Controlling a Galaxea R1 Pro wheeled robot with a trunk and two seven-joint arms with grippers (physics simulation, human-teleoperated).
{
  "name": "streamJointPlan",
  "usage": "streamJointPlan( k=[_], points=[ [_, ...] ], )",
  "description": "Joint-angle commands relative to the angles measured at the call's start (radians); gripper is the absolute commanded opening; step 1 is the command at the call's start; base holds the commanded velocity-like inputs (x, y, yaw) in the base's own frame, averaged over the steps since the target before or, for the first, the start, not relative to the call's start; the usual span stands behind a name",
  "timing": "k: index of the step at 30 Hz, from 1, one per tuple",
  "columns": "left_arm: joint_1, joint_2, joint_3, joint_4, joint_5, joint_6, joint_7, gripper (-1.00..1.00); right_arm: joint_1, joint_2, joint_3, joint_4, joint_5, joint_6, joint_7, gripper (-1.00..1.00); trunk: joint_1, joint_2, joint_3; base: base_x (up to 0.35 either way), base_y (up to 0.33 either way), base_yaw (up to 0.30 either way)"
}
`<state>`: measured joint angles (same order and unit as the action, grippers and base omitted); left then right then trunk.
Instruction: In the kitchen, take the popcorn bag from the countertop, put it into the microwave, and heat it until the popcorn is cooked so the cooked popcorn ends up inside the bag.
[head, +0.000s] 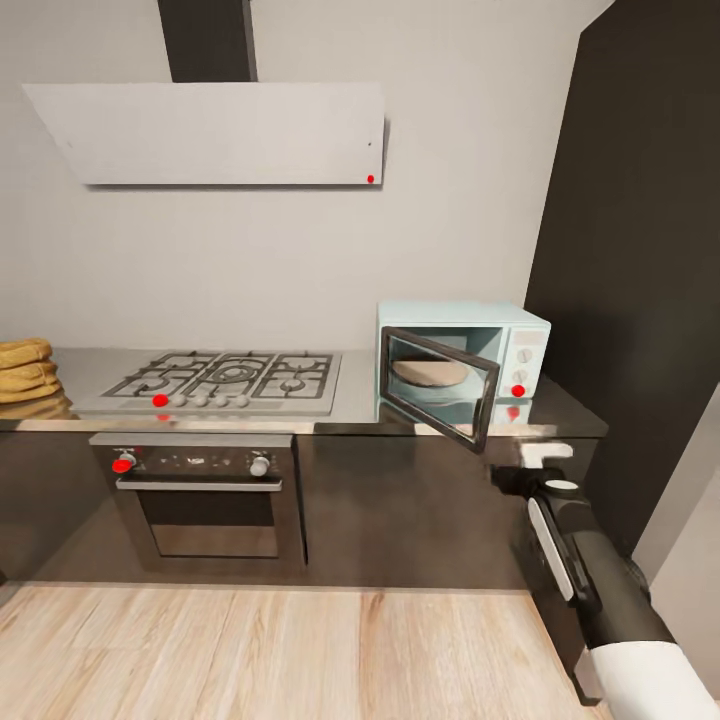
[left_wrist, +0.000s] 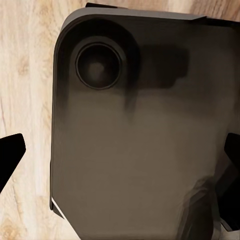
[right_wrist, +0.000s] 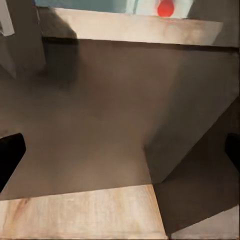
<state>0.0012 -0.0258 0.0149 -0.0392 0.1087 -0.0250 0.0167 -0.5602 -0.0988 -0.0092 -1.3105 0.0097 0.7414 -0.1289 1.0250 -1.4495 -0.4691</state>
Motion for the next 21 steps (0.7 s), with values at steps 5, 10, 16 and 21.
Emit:
streamJointPlan(
  k=[5,10,16,21],
  points=[
    [0.0,0.0,0.0,-0.002,0.009,-0.002,0.002,1.0,0.006,-0.08,-0.115,-0.001,-0.004,0.004,0.0,1.0,0.0,-0.001,-0.001,0.0,0.0,0.0],
    [0.0,0.0,0.001,-0.002,0.009,-0.002,0.002,1.0,0.006,-0.088,-0.155,-0.006,-0.002,0.004,0.003,1.0,0.0,-0.001,-0.001,0.0,0.0,0.0],
    [0.0,-0.002,0.002,-0.003,0.009,-0.002,0.003,1.0,0.007,-0.086,-0.15,-0.007,-0.006,0.0,0.011,1.0,0.0,-0.001,-0.001,0.0,0.0,0.0],
    [0.0,-0.003,0.001,-0.005,0.009,-0.002,0.003,1.0,0.007,-0.083,-0.158,-0.012,-0.001,0.0,0.116,1.0,0.0,-0.001,-0.001,0.0,0.0,0.0]
  ],
)
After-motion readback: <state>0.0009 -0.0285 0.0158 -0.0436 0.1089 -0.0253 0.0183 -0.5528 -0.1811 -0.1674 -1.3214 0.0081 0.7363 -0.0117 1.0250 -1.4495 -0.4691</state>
